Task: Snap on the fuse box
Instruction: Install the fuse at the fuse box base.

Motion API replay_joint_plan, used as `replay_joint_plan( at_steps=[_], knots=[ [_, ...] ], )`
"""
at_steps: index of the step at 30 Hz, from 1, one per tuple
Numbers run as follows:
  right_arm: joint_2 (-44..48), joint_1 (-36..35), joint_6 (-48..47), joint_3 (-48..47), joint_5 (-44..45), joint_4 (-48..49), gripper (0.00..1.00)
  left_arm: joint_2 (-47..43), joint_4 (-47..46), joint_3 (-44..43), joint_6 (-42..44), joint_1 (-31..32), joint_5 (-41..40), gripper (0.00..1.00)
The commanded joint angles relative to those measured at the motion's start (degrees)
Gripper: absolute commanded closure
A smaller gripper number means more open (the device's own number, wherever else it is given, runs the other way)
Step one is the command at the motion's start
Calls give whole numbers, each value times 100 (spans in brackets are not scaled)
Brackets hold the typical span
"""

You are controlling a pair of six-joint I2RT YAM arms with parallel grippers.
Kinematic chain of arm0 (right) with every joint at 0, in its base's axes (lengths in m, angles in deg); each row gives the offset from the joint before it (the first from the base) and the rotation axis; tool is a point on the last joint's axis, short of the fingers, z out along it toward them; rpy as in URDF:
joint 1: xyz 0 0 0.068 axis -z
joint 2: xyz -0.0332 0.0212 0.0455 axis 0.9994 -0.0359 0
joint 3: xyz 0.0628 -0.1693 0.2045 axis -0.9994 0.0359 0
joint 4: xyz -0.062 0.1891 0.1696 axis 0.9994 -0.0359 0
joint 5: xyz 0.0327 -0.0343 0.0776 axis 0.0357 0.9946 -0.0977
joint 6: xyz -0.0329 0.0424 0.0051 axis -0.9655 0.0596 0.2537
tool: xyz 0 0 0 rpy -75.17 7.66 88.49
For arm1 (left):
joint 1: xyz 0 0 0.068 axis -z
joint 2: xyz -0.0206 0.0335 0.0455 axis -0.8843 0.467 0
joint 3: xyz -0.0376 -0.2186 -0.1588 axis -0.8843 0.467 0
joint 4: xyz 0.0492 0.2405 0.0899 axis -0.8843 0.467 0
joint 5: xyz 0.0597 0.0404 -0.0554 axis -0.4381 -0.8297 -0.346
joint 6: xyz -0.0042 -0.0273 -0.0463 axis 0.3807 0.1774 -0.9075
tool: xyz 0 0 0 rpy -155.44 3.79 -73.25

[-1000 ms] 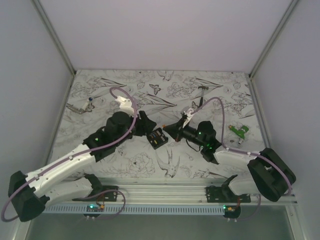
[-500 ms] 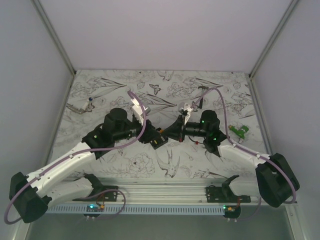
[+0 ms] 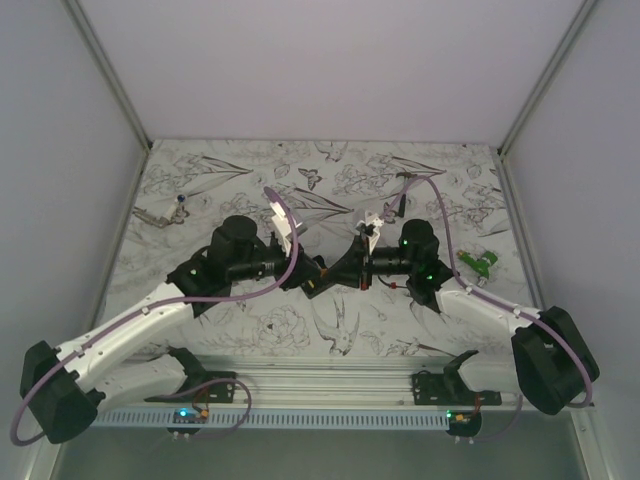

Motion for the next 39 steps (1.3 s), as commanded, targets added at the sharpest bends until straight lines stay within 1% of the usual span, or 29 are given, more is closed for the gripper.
replay_joint_plan(
  at_steps=[1, 7, 14, 17, 20, 23, 27, 29, 31, 34, 38, 39],
  knots=[
    [38, 53, 166, -222, -270, 178, 100, 50, -18, -101, 223, -46, 353, 73],
    [59, 50, 204, -219, -398, 242, 100, 158, -37, -154, 238, -39, 538, 76],
    [24, 53, 254, -208, -470, 327, 100, 308, -63, -215, 264, -39, 953, 80],
    [48, 49, 242, -204, -491, 299, 100, 320, -58, -215, 284, -31, 1094, 87],
    [66, 53, 164, -204, -479, 194, 100, 254, -62, -202, 288, -35, 1092, 99],
    [46, 54, 123, -213, -397, 90, 99, 215, -66, -193, 281, -23, 1093, 100],
    [138, 49, -115, -162, -5, -331, 86, 284, -94, -143, 220, -9, 910, 100],
    [235, 62, -162, -101, 382, -532, 75, 395, -157, -109, 112, -17, 669, 100],
    [375, 80, -134, 18, 858, -619, 65, 511, -183, -109, -34, -12, 313, 100],
    [658, 77, -4, 229, 1747, -756, 55, 682, -180, -174, -372, -18, -498, 100],
    [1096, 75, 304, 425, 3137, -1277, 51, 929, -158, -308, -1137, -33, -1896, 100],
    [1183, 80, 371, 435, 3441, -1468, 50, 976, -158, -339, -1284, -36, -2090, 100]
  ],
)
